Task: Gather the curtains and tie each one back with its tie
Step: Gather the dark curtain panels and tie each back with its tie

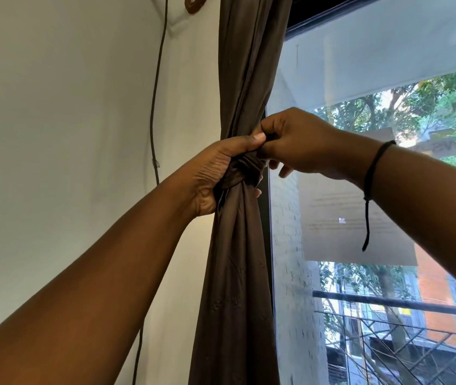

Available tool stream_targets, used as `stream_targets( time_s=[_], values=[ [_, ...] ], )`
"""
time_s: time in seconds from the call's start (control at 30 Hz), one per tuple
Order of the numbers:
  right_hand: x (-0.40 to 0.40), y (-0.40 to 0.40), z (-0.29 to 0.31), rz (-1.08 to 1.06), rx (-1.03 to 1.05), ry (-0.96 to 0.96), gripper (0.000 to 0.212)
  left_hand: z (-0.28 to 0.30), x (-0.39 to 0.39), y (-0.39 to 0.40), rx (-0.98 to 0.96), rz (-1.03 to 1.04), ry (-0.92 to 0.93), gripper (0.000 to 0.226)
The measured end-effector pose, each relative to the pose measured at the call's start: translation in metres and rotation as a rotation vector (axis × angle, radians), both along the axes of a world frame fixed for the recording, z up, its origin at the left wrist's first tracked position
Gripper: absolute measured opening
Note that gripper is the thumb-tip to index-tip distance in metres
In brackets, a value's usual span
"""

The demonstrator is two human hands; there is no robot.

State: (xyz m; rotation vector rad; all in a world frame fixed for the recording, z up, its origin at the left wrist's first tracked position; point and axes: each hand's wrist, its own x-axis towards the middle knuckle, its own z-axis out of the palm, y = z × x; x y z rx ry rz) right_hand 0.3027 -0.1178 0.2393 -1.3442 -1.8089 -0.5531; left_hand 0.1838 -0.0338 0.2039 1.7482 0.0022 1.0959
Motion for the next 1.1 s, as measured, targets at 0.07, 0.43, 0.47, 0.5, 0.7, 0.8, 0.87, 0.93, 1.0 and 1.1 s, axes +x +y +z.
stream_targets(
  time_s=[0.07, 0.43, 0.47, 0.5, 0.7, 0.8, 0.87, 0.93, 1.0, 1.1],
  values=[
    [0.002, -0.005, 0.006, -0.005, 0.010, 0.050, 0.008, -0.001, 0.000, 0.001, -0.024, 0.009, -0.034, 0.017],
    [0.007, 0.001, 0.021, -0.105, 0.121, 0.140, 0.016, -0.005, 0.001, 0.007, -0.061, 0.013, -0.012, 0.013],
    [0.007, 0.002, 0.021, -0.109, 0.125, 0.142, 0.015, -0.006, 0.002, 0.008, -0.081, -0.006, -0.017, 0.012],
    [0.007, 0.005, 0.020, -0.115, 0.133, 0.144, 0.013, -0.007, 0.003, 0.009, -0.102, -0.029, -0.028, 0.012],
    [0.013, 0.013, 0.022, -0.157, 0.237, 0.201, 0.021, -0.011, 0.006, 0.014, -0.120, -0.060, -0.092, 0.012],
    [0.020, 0.012, 0.025, -0.207, 0.232, 0.237, 0.025, -0.011, 0.007, 0.012, -0.108, -0.013, -0.092, 0.013],
    [0.026, 0.011, 0.027, -0.240, 0.219, 0.250, 0.027, -0.013, 0.009, 0.010, -0.102, 0.000, -0.100, 0.014],
    [0.031, 0.010, 0.026, -0.258, 0.232, 0.261, 0.025, -0.014, 0.012, 0.008, -0.106, -0.003, -0.107, 0.014],
    [0.035, 0.012, 0.023, -0.278, 0.243, 0.277, 0.024, -0.015, 0.015, 0.007, -0.113, -0.003, -0.106, 0.013],
    [0.040, 0.016, 0.012, -0.279, 0.305, 0.304, 0.023, -0.019, 0.018, 0.009, -0.146, -0.030, -0.099, 0.013]
  ],
)
